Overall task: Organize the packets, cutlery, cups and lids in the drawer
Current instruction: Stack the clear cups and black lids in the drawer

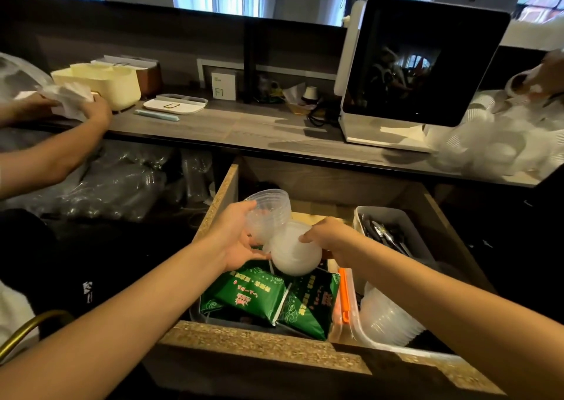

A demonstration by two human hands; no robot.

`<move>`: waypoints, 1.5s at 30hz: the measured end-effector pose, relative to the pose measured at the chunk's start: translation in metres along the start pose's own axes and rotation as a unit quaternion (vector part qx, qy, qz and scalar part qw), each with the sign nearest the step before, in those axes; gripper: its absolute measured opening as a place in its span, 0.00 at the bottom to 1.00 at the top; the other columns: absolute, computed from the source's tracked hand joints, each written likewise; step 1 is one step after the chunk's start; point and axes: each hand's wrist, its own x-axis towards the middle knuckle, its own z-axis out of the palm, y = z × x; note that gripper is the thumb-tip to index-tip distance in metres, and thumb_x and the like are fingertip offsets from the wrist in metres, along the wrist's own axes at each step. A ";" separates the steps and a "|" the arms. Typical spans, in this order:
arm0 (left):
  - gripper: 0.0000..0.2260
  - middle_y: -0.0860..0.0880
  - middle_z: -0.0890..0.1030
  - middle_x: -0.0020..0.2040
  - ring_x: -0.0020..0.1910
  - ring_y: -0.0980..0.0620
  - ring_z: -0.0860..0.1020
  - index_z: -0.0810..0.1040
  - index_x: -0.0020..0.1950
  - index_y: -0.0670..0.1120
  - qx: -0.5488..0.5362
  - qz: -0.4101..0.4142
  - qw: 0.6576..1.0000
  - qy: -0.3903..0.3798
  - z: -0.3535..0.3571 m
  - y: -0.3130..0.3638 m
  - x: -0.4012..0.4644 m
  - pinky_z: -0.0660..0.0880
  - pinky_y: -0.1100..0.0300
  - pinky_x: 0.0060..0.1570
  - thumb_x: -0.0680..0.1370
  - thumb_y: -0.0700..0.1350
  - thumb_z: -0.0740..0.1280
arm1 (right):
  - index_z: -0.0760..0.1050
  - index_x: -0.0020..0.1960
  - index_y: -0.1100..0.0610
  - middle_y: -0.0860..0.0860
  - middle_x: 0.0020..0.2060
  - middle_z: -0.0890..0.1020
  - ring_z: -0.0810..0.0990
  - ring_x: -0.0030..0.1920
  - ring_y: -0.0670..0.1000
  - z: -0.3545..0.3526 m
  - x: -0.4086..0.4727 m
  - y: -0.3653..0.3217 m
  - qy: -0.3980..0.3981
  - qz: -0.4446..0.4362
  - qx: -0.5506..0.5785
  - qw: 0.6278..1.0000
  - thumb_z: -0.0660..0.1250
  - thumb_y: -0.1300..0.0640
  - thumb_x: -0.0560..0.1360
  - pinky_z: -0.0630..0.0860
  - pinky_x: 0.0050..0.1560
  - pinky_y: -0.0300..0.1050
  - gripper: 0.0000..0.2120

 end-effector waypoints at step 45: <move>0.19 0.45 0.80 0.56 0.56 0.43 0.80 0.75 0.58 0.51 0.161 0.105 0.977 -0.095 0.062 0.034 0.076 0.80 0.44 0.58 0.74 0.62 0.69 | 0.70 0.68 0.53 0.55 0.60 0.76 0.77 0.59 0.58 -0.046 0.057 -0.043 -0.010 -0.205 0.361 0.910 0.57 0.64 0.80 0.77 0.61 0.61 0.18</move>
